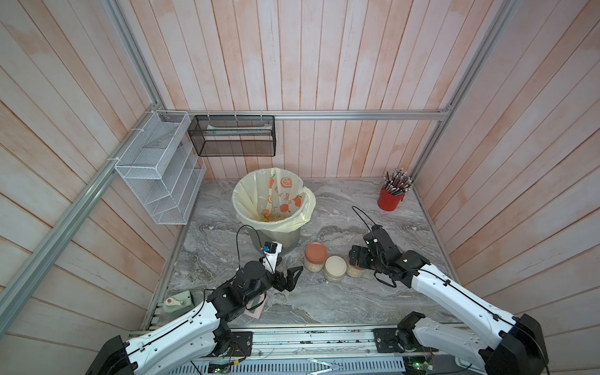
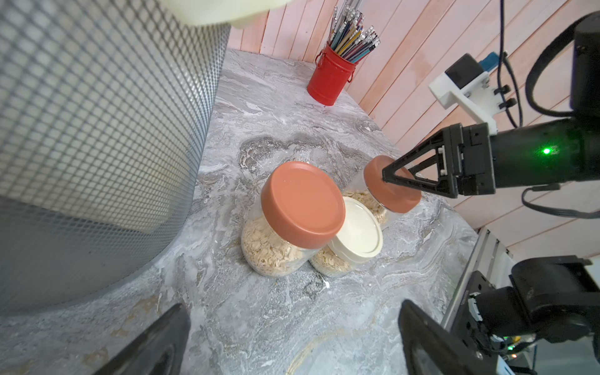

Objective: Empty expired oatmeal from jars
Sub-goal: Pick up the jar from the center of the board.

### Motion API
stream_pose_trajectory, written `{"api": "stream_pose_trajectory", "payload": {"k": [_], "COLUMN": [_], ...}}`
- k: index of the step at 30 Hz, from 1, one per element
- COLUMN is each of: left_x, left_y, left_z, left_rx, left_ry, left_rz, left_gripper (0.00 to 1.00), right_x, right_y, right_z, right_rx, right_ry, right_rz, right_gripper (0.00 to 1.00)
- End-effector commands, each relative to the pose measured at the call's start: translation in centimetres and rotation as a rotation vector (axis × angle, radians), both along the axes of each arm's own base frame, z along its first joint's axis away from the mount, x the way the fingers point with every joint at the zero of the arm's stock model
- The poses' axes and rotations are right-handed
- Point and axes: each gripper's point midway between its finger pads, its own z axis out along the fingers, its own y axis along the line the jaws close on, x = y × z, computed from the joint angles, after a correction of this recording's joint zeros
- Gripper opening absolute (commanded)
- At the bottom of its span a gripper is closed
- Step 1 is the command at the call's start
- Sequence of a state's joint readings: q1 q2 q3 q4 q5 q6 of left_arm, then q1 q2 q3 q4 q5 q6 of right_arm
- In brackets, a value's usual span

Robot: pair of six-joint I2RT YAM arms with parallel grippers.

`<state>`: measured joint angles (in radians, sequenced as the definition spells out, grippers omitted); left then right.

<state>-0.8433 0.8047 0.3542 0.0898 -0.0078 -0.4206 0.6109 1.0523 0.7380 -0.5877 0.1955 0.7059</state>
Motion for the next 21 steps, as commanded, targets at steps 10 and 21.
{"api": "stream_pose_trajectory", "payload": {"k": [10,21], "left_x": [-0.1,-0.5], "left_y": [-2.1,-3.6], "left_z": [3.6,3.9], "left_rx": [-0.003,0.002], "left_ry": [-0.200,-0.278], "left_rz": [-0.115,-0.190], "left_gripper": [1.00,1.00], "right_x": [0.0,-0.1], "right_y": [0.6,-0.3], "right_z": [-0.7,-2.1], "right_rx": [-0.079,-0.147], "right_ry": [0.050,0.087], "right_rz": [-0.029,-0.067], "right_gripper": [0.98,0.88]}}
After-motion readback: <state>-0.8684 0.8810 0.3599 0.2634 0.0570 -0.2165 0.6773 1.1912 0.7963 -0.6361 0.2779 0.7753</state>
